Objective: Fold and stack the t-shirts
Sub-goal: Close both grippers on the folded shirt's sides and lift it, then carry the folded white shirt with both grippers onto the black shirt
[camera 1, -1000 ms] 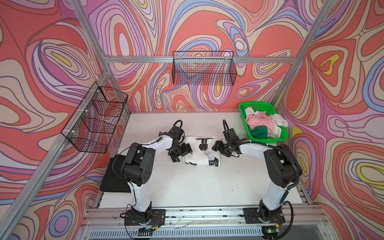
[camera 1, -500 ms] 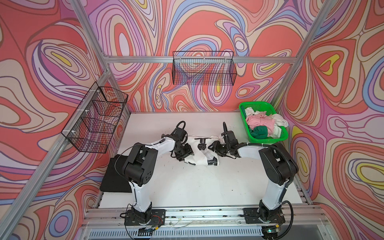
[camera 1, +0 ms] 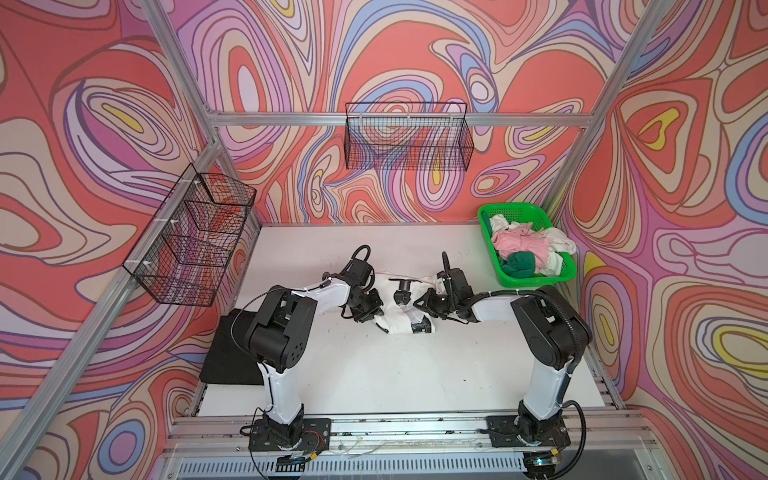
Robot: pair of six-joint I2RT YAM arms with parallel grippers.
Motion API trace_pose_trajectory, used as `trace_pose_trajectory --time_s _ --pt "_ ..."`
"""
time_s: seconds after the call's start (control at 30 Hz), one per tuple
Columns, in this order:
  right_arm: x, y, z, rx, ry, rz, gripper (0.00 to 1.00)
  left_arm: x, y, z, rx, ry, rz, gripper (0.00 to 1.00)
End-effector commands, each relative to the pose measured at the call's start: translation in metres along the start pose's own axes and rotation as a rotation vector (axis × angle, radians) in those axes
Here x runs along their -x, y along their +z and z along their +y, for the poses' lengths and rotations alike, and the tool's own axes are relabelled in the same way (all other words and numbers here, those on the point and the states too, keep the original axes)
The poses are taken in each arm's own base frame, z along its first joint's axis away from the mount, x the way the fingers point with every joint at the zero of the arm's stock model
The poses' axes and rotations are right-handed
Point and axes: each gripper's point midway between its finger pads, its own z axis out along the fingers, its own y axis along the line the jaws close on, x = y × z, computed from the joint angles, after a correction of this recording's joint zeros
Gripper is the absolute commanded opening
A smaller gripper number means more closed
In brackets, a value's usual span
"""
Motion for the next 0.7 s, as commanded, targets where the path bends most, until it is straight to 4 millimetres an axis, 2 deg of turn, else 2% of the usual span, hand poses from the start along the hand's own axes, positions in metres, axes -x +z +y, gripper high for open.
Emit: trace_pose_trajectory --time_s 0.0,0.13,0.3,0.37,0.5,0.6,0.67 --pt "-0.043 0.016 -0.028 -0.083 0.046 0.110 0.01 -0.011 0.011 0.024 0.078 -0.026 0.019 0.00" --pt "-0.049 0.022 -0.006 -0.043 0.018 0.117 0.00 -0.003 -0.011 0.019 0.090 0.007 -0.030 0.00" --pt "-0.049 0.026 0.040 0.044 -0.037 0.100 0.00 0.011 -0.056 0.017 0.094 0.034 -0.132 0.00" --pt "-0.051 0.030 0.067 0.080 -0.075 0.105 0.00 0.014 -0.075 0.016 0.080 0.031 -0.160 0.00" --pt "-0.075 0.042 0.120 0.145 -0.161 0.143 0.00 0.015 -0.116 0.020 0.073 0.042 -0.231 0.00" --pt "-0.096 0.049 0.159 0.200 -0.206 0.172 0.00 0.015 -0.152 0.034 0.101 0.049 -0.297 0.00" --pt "-0.109 0.052 0.185 0.238 -0.237 0.184 0.00 0.016 -0.178 0.051 0.108 0.025 -0.346 0.00"
